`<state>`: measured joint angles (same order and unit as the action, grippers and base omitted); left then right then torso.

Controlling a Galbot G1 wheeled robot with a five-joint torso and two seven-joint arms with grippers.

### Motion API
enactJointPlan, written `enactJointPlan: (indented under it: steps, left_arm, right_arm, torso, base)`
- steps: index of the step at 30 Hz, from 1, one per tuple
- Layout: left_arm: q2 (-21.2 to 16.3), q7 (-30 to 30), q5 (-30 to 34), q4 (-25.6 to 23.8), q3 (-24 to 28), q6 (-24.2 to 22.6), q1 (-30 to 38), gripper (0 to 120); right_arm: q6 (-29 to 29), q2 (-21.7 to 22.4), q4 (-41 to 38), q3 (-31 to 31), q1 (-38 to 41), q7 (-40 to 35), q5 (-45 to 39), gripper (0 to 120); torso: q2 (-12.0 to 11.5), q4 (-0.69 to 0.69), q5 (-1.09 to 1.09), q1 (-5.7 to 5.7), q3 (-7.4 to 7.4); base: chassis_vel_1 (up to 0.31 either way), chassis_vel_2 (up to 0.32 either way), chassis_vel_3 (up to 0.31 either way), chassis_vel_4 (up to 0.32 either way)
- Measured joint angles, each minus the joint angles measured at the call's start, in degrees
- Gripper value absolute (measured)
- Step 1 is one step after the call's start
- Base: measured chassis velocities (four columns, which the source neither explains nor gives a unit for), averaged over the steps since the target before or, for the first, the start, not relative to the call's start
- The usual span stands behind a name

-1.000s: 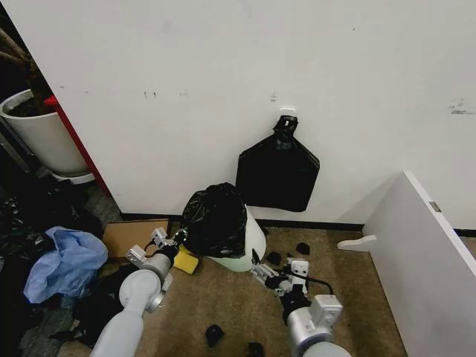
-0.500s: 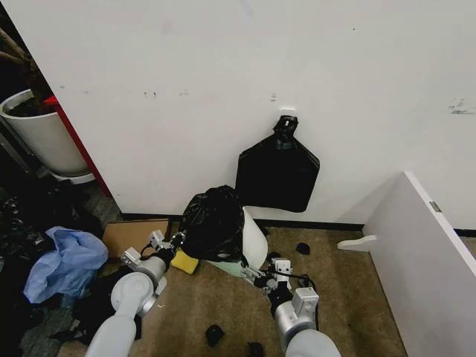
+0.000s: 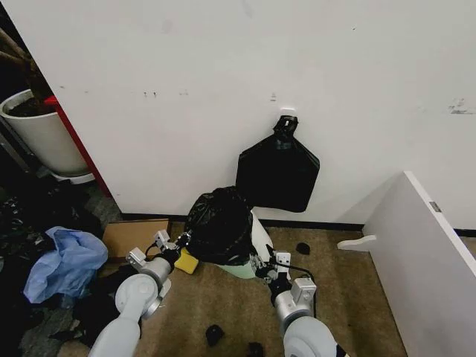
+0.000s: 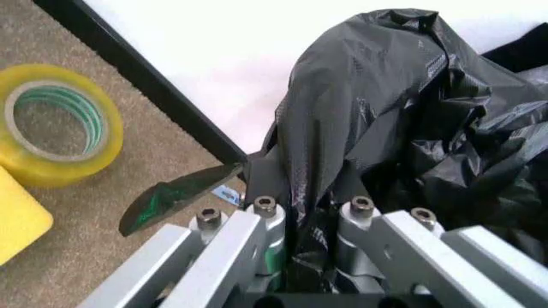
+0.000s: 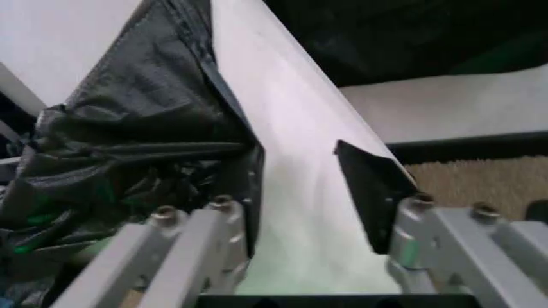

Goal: Place the garbage bag over the trash bin.

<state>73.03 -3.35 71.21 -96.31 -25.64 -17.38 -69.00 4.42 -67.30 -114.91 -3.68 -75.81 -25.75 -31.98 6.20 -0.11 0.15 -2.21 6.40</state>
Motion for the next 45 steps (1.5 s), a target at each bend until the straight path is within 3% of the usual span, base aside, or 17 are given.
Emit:
enactJointPlan:
  steps: [2, 7, 10, 27, 33, 35, 40, 43, 45]
  left_arm:
    - [0.0, 0.0, 0.0, 0.0, 0.0, 0.0, 0.0, 5]
    - [0.2, 0.1, -0.2, -0.7, 0.0, 0.0, 0.0, 5]
    - [0.4, 0.1, -0.4, -0.9, 0.0, 0.0, 0.0, 5]
    - [0.3, 0.1, -0.5, -3.9, -0.5, 0.6, -1.0, 5]
    - [0.4, 0.2, -0.3, -4.6, 0.1, 2.0, -1.3, 5]
    - [0.6, 0.7, 0.9, -5.1, 0.5, 4.4, -1.1, 5]
    - [0.6, 0.8, 1.4, -5.5, 0.8, 5.9, -0.8, 5]
    - [0.5, 0.5, 0.2, -5.7, 1.7, 7.4, -0.8, 5]
    - [0.3, 0.2, -0.7, -5.8, 2.2, 7.7, -1.0, 5]
  right_arm:
    - [-0.2, 0.0, 0.1, 0.0, 0.1, 0.2, 0.1, 30]
    - [-1.3, 0.2, 1.6, -0.1, 0.8, 1.8, 0.4, 6]
    - [-1.5, 0.3, 2.1, -0.1, 1.1, 2.1, 0.7, 0]
    - [2.6, 1.3, 2.7, -0.2, 0.0, -1.0, 4.7, 0]
    - [1.6, 2.2, -0.2, -1.2, -2.5, 0.5, 5.4, 0]
    - [4.4, 3.7, -4.9, -1.3, -5.0, 0.3, 1.4, 17]
    - [9.5, 4.9, -9.9, -1.1, -7.2, -4.2, -2.2, 32]
    - [7.7, 5.6, -12.0, 0.4, -9.3, -5.8, 0.6, 47]
    - [5.6, 5.7, -12.4, 1.0, -10.0, -5.7, 2.2, 47]
  torso:
    - [0.0, 0.00, 0.00, 0.00, 0.00]
    - [0.0, 0.00, 0.00, 0.00, 0.00]
    - [0.0, 0.00, 0.00, 0.00, 0.00]
    - [0.0, 0.00, 0.00, 0.00, 0.00]
    - [0.0, 0.00, 0.00, 0.00, 0.00]
    - [0.0, 0.00, 0.00, 0.00, 0.00]
    - [0.0, 0.00, 0.00, 0.00, 0.00]
    - [0.0, 0.00, 0.00, 0.00, 0.00]
    - [0.0, -0.01, 0.01, 0.00, 0.00]
  base:
    - [0.000, 0.000, 0.000, 0.000]
    - [0.000, 0.000, 0.000, 0.000]
    - [0.000, 0.000, 0.000, 0.000]
    - [0.000, 0.000, 0.000, 0.000]
    - [0.000, 0.000, 0.000, 0.000]
    - [0.000, 0.000, 0.000, 0.000]
    - [0.000, 0.000, 0.000, 0.000]
    - [0.000, 0.000, 0.000, 0.000]
    - [0.000, 0.000, 0.000, 0.000]
